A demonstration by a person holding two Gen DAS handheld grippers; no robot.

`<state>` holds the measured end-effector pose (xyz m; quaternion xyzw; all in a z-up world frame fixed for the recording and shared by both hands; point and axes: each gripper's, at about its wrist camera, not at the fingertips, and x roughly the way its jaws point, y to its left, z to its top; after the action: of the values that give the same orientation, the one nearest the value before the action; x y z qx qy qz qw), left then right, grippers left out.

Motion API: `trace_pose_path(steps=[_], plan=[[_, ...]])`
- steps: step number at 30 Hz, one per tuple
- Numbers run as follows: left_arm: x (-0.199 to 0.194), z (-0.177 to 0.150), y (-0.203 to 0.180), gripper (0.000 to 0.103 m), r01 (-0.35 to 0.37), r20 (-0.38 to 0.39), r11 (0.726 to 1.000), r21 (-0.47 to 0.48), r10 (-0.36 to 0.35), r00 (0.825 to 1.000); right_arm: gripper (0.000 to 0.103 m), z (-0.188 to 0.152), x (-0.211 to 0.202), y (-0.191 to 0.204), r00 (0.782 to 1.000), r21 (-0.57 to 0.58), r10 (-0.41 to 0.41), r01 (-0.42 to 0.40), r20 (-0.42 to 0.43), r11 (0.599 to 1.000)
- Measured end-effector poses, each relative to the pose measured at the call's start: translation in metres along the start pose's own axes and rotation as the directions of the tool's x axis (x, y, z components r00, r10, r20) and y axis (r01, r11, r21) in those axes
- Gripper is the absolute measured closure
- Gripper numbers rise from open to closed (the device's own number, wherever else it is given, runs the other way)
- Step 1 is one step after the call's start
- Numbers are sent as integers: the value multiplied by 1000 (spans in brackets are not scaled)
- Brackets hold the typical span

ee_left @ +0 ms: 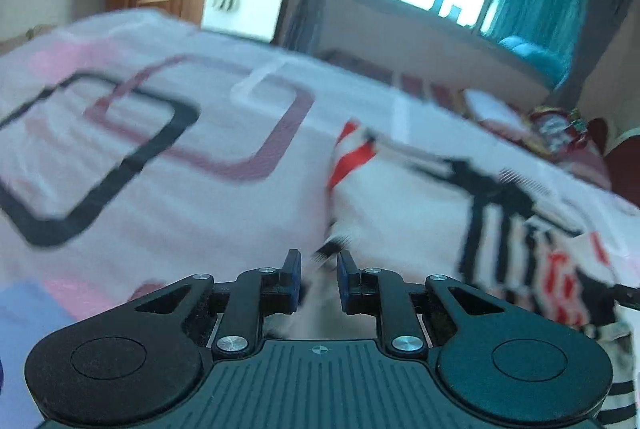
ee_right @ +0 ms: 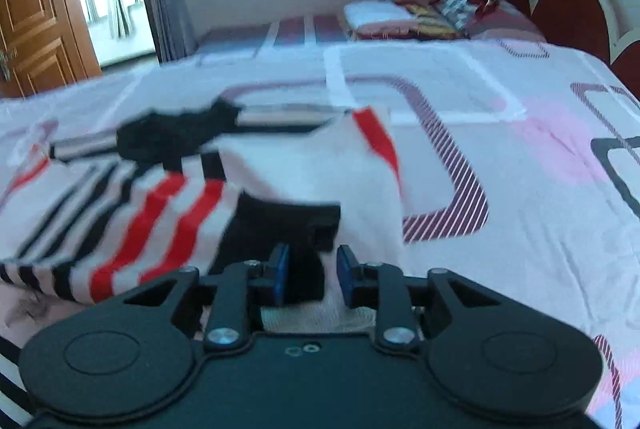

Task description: Fold small clothes

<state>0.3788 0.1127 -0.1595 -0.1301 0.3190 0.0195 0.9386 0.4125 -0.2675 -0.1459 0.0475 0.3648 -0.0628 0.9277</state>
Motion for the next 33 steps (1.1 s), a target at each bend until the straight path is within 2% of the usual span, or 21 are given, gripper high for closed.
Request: trace_pose_path(steps=[2,5,8,11,14,16,18,21,25,27,30,32,33], plan=[[8,10,-13,85,46,-5,999,14,-46,999,71,5,-7,2,999,21,30,-31,40,999],[38,16,-34,85,98,-65,995,30,-96,993,71,13,-4,20,995,-22,91,-90,48,996],[66,10,-41,85,84,-130,995,59,-76,989,74,10,12,39,991,-69,131,-131,-7,989],[72,3,-24,86,106,-116,994,28,-102,988,76,2,29,42,994,-115,92,-99,-64,988],[66,8,-30,86,93,-139,994,51,-85,987,76,-3,29,30,997,-151,56,-62,-45,987],[59,17,-39,86,98,-105,994,55,-92,990,77,0,27,23,998,-136,34,-40,-51,990],[59,25,-56,86,121,-76,987,102,-114,991,75,5,20,23,997,-106,60,-64,-39,992],[82,38,-72,86,134,-109,987,88,-124,986,74,18,21,37,994,-130,105,-105,-6,986],[114,34,-68,86,85,-167,993,79,-71,983,73,29,39,61,992,-164,125,-128,-25,978],[111,31,-59,86,100,-153,991,85,-86,984,74,25,52,64,995,-204,80,-91,-61,975],[90,29,-59,86,72,-143,993,93,-58,988,74,20,50,51,996,-202,66,-76,-54,976],[69,22,-62,85,109,-147,989,105,-93,985,73,20,38,50,998,-196,46,-54,-47,979],[59,19,-64,85,126,-148,986,108,-110,983,73,19,28,50,997,-193,66,-72,-35,979]])
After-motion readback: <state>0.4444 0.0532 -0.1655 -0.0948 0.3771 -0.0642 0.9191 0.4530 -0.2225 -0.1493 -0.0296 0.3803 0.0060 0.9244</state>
